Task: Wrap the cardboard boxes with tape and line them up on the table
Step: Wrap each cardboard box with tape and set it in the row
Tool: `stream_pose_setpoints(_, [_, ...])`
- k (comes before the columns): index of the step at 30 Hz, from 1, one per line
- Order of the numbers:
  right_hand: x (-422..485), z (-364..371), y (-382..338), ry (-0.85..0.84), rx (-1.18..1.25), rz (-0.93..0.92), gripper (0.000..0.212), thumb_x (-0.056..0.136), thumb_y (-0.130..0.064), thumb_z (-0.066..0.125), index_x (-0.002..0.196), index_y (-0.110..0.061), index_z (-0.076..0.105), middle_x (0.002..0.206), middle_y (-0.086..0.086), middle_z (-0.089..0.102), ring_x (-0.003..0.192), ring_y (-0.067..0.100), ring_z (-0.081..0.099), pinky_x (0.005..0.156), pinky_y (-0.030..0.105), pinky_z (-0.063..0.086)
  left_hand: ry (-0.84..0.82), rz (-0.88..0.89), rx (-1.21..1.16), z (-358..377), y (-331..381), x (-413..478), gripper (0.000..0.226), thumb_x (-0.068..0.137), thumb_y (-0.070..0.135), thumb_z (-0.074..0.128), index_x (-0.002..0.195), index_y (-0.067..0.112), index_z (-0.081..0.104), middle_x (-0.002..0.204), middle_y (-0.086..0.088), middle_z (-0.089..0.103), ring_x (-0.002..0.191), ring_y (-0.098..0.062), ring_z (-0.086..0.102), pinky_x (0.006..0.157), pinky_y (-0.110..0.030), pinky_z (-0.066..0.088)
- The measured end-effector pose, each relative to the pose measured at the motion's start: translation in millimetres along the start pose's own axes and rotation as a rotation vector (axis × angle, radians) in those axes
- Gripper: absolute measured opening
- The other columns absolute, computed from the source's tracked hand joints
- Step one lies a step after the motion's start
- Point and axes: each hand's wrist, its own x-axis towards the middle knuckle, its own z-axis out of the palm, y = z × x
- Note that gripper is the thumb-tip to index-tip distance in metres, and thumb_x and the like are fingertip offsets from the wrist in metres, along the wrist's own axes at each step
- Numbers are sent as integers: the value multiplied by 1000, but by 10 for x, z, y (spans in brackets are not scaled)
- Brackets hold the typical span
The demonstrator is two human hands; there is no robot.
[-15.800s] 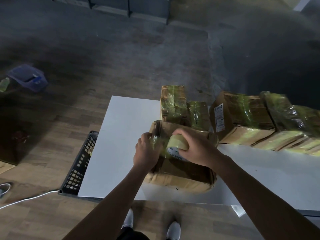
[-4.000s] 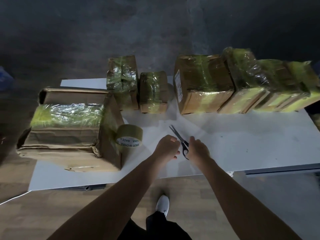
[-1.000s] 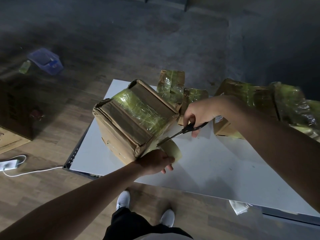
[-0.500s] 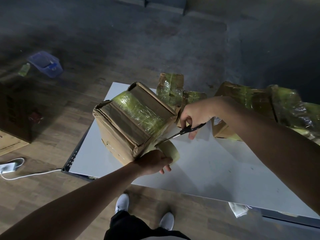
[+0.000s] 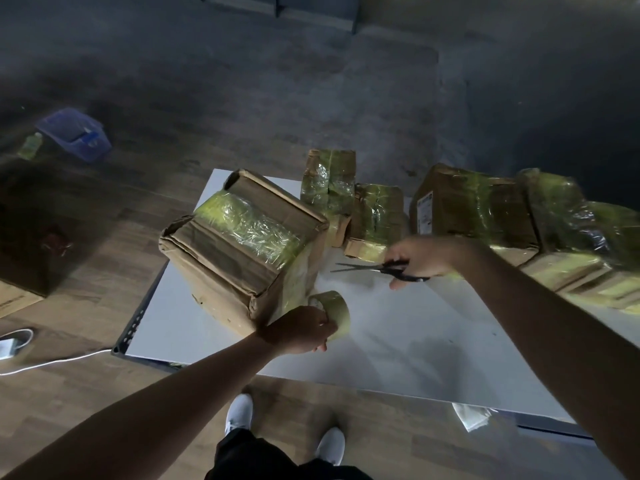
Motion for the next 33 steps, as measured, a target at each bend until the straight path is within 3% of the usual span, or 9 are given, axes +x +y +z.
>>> stream_pose_setpoints(2, [45,320,174,82,-48,98,48,74,-52,76,111,-28,55,97,-11,56,89,13,56,69,27,45,61,43,159,56,93,51,45,100,36,36,78,12,67,82,-4,70,74,-15,63,74,-26,49])
stream_pose_setpoints(5, [136,863,295,146,-147,234,47,81,-46,67,118,-20,53,96,-3,55,88,20,54,68,29,44,134,53,432,161,251,194,43,100,39,36,99,7,65,102,-12,64,80,-28,63,67,-32,48])
stream_pose_setpoints(9, [203,1404,361,227,-82,327,47,86,-39,60,122,-12,47,111,8,51,98,28,59,70,31,44,117,59,694,352,380,402,42,102,36,36,107,2,62,99,-15,67,82,-30,64,62,-30,38])
stream_pose_setpoints(12, [260,1604,371,298,-48,384,39,93,-37,53,122,-11,47,114,9,51,99,29,61,67,30,41,46,31,636,486,398,543,35,101,25,39,111,2,63,112,-17,65,100,-33,62,73,-34,42])
stream_pose_setpoints(15, [298,1710,345,355,-212,403,27,97,-34,45,112,-15,57,106,4,61,97,24,61,68,30,35,78,28,605,546,430,596,36,97,21,41,110,-2,64,115,-19,64,108,-35,59,63,-21,40])
stream_pose_setpoints(18, [316,1797,318,335,-305,386,25,95,-33,48,106,-15,62,104,2,64,103,23,56,69,32,32,-27,103,779,605,550,603,28,95,5,43,114,-9,60,117,-23,62,108,-39,59,64,-30,41])
stream_pose_setpoints(23, [225,1754,311,376,-129,381,25,96,-31,47,110,-11,52,106,6,59,95,26,62,63,29,34,51,178,1105,615,631,575,27,95,7,53,121,7,60,118,-6,63,105,-22,62,75,-29,51])
stream_pose_setpoints(29, [84,1391,66,539,199,348,28,97,-27,45,118,-14,58,114,7,63,105,28,60,77,31,44,236,205,890,334,787,305,21,89,8,56,108,15,62,102,-1,66,94,-23,67,66,-30,41])
stream_pose_setpoints(33, [28,1075,-294,644,310,177,23,98,-23,45,99,-10,63,93,8,66,86,23,59,67,27,39,441,223,721,-108,956,-93,18,95,26,48,103,17,62,97,-3,67,89,-27,67,63,-28,35])
